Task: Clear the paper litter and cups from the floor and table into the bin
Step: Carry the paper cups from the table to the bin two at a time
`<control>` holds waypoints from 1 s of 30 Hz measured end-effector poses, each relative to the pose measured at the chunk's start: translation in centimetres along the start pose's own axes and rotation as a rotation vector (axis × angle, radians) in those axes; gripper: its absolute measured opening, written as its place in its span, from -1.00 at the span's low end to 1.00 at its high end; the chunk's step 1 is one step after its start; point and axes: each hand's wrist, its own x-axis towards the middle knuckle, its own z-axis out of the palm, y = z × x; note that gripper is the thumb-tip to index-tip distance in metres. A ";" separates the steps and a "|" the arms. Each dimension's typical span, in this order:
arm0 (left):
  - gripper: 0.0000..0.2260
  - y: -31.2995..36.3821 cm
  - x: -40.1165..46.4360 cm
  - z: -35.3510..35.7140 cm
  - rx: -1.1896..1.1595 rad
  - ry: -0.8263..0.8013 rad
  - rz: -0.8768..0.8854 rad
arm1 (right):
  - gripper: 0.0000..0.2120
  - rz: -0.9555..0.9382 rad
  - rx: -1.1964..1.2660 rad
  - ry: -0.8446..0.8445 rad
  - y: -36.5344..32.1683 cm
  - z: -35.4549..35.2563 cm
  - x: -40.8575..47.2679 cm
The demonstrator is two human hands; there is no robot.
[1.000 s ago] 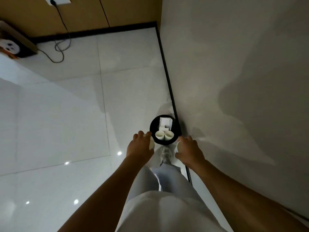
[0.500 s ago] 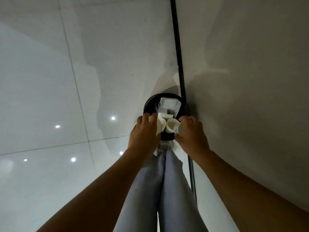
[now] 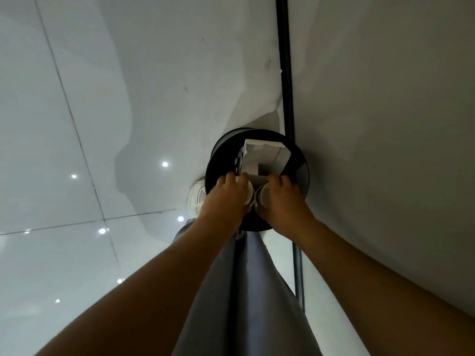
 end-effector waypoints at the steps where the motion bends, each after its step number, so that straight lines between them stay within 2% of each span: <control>1: -0.32 0.1 0.3 0.2 0.017 -0.018 0.011 | -0.30 -0.006 -0.022 -0.018 0.1 0.2 0.3; 4: -0.26 0.3 0.8 0.6 0.099 -0.023 0.042 | -0.28 -0.039 -0.107 -0.077 0.3 0.7 1.1; 8: -0.16 0.5 -0.3 0.4 0.191 -0.102 0.068 | -0.10 -0.064 -0.197 -0.156 0.0 1.0 0.7; 14: -0.40 0.0 -5.3 -3.9 0.079 -0.022 0.005 | -0.22 -0.059 -0.179 -0.068 -2.9 -2.5 -3.4; 19: -0.55 0.1 -14.2 -10.6 0.042 0.080 -0.082 | -0.30 -0.136 -0.247 -0.054 -7.1 -7.6 -10.5; 22: -0.57 1.0 -20.9 -14.8 -0.050 0.172 -0.162 | -0.37 -0.220 -0.265 -0.027 -10.6 -10.7 -15.9; 26: -0.61 2.4 -29.9 -18.3 -0.177 0.331 -0.313 | -0.46 -0.400 -0.361 -0.002 -15.8 -13.4 -22.9; 30: -0.56 3.5 -38.9 -18.1 -0.299 0.414 -0.474 | -0.46 -0.617 -0.421 -0.027 -20.7 -13.5 -30.1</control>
